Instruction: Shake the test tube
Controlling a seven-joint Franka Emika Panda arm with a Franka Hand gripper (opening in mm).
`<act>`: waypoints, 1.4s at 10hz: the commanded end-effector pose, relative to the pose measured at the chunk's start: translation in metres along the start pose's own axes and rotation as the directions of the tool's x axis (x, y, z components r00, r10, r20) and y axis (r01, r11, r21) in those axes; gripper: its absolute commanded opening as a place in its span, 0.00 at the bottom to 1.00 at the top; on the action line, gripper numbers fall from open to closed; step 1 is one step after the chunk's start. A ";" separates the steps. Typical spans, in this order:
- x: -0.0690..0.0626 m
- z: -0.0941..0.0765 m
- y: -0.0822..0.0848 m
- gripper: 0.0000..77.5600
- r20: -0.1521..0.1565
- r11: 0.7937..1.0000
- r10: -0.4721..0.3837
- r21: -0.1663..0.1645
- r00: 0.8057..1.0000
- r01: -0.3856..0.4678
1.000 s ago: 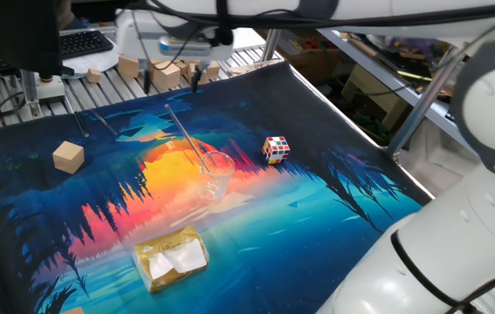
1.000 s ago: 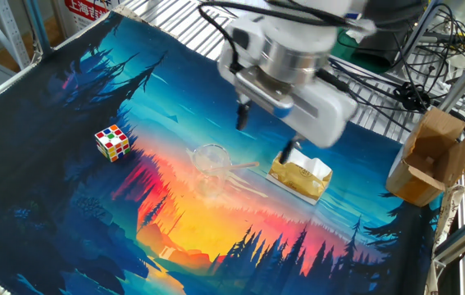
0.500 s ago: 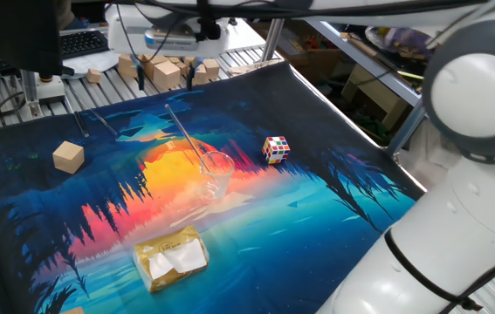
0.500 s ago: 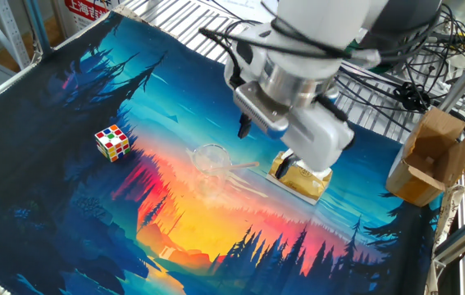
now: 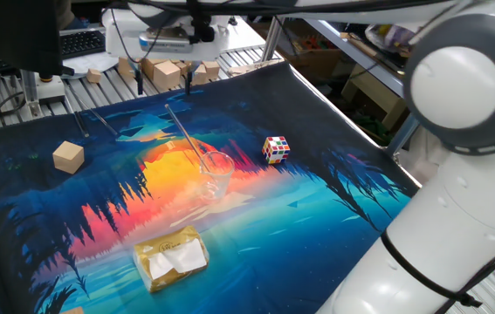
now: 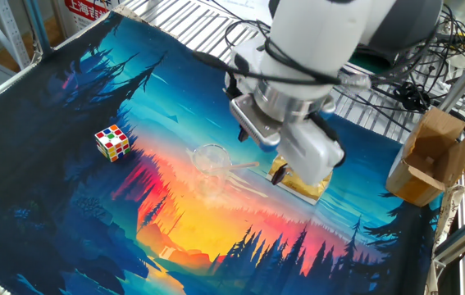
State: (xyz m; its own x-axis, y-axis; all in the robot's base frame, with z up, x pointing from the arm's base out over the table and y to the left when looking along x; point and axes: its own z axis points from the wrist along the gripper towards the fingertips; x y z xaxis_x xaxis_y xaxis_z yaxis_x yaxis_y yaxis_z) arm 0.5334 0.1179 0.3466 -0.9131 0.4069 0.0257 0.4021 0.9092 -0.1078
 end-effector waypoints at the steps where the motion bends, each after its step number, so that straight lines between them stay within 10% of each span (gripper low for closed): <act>1: -0.001 0.002 0.001 0.99 0.006 0.993 0.074 0.092 0.997 -0.074; 14: -0.011 0.030 0.005 0.99 0.095 0.953 0.179 0.232 0.979 -0.196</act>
State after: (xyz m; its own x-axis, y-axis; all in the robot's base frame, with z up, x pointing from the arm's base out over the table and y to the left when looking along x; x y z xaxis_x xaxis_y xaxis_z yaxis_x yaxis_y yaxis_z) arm 0.5408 0.1165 0.3164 -0.8345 0.5460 -0.0745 0.5377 0.7772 -0.3270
